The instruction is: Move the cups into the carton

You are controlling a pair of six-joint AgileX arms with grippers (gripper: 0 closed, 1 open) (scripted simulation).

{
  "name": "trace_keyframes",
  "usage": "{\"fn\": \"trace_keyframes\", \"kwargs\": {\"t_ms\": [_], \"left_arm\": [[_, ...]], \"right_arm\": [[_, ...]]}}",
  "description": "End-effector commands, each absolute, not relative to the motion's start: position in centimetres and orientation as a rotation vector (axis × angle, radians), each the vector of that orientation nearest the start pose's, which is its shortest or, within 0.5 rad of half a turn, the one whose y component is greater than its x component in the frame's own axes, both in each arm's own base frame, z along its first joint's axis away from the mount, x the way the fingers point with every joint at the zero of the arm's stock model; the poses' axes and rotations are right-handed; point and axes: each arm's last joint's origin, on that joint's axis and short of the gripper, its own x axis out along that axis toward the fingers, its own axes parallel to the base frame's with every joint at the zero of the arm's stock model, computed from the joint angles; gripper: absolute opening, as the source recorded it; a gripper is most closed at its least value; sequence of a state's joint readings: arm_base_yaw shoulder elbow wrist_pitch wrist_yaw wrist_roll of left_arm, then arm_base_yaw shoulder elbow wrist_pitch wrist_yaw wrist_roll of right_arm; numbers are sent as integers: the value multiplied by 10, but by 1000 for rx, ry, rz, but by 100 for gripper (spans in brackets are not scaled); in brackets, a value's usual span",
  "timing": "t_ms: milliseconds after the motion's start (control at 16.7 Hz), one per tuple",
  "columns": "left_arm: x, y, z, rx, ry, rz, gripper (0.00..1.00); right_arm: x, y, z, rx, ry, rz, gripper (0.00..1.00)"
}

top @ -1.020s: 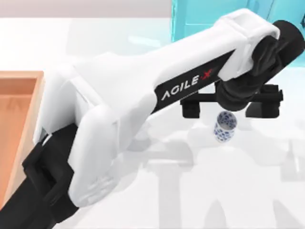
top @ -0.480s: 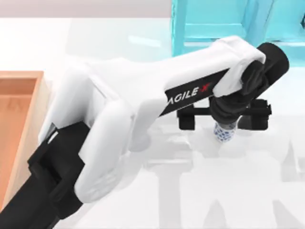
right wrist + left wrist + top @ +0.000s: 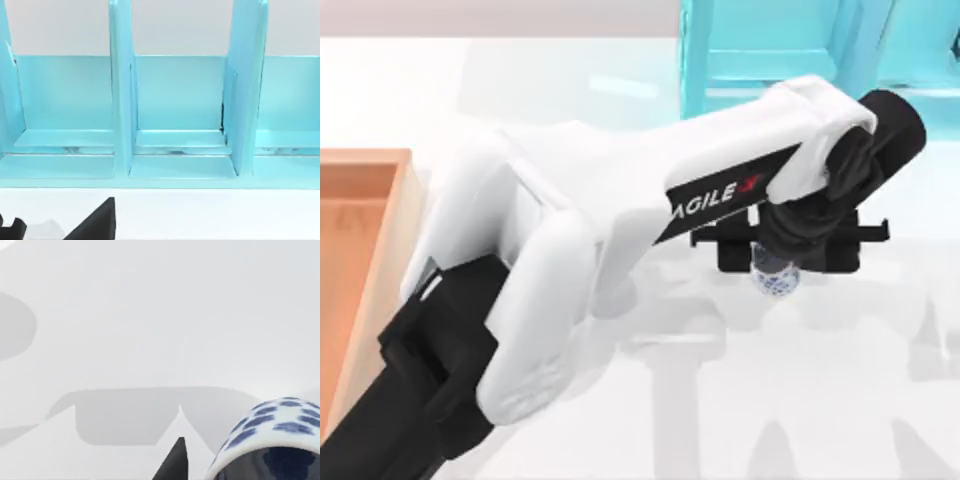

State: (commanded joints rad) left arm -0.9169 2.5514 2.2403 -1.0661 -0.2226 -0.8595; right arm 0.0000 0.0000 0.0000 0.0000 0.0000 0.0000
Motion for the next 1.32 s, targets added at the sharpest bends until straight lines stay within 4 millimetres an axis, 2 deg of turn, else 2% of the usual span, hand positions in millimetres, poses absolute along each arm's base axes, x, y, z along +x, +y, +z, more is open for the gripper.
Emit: {"fn": "trace_keyframes", "kwargs": {"t_ms": [300,360,960,1080,1320], "left_arm": [[325,-401,133,13,1272,-17,2],[325,-401,133,13,1272,-17,0],[324,-399,138,15,1270,-24,0],[327,-385,154,13,1267,-25,0],[329,-339,207,6,1258,-27,0]], "right_arm": [[106,-1,160,0,0,0,100],[106,-1,160,0,0,0,100],[106,-1,160,0,0,0,100],[106,-1,160,0,0,0,100],[106,-1,160,0,0,0,100]]}}
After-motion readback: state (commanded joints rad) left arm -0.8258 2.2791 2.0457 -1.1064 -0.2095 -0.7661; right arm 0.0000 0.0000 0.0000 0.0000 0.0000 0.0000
